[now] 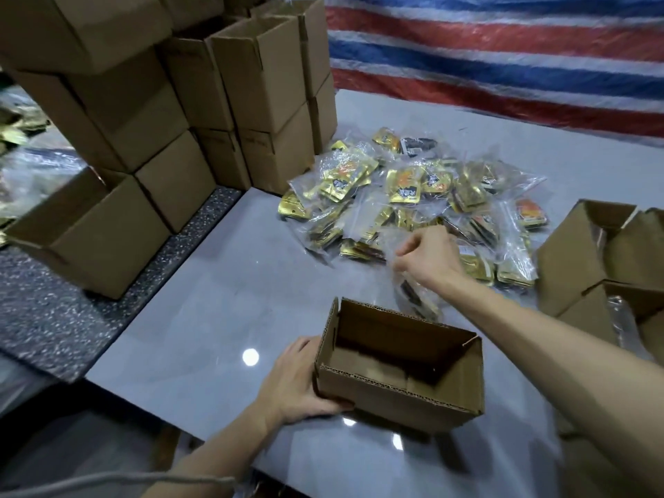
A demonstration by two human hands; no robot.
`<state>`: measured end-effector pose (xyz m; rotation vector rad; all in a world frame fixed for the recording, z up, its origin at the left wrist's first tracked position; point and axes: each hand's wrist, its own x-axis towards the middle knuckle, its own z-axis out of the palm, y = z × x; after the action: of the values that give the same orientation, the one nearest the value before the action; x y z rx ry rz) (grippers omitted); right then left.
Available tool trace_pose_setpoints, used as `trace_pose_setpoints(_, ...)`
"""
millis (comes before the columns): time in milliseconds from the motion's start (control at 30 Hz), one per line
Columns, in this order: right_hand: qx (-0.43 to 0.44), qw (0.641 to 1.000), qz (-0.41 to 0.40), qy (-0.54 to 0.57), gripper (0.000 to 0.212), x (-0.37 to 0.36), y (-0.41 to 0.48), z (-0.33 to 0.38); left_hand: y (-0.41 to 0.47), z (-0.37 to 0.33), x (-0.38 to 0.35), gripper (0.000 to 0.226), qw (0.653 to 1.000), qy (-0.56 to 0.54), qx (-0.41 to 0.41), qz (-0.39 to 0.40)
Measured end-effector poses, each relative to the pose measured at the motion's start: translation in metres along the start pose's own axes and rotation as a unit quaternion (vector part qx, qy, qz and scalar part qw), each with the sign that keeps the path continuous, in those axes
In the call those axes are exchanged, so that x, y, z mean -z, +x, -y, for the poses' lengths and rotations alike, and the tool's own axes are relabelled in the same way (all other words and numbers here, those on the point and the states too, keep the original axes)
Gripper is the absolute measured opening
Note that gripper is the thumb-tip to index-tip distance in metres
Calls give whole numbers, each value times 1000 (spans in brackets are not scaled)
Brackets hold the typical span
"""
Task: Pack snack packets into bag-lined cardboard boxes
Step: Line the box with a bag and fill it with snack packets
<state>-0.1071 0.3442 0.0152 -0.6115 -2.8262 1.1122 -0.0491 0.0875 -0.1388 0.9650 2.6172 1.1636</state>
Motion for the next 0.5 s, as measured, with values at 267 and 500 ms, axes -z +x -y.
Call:
trace_pose_setpoints(267, 88, 993, -78, -13, 61, 71, -19, 8, 0, 4, -5, 78, 999, 38, 12, 13)
trace_pose_setpoints(500, 119, 987, -105, -3, 15, 131, -33, 22, -1, 0, -2, 77, 999, 30, 21, 7)
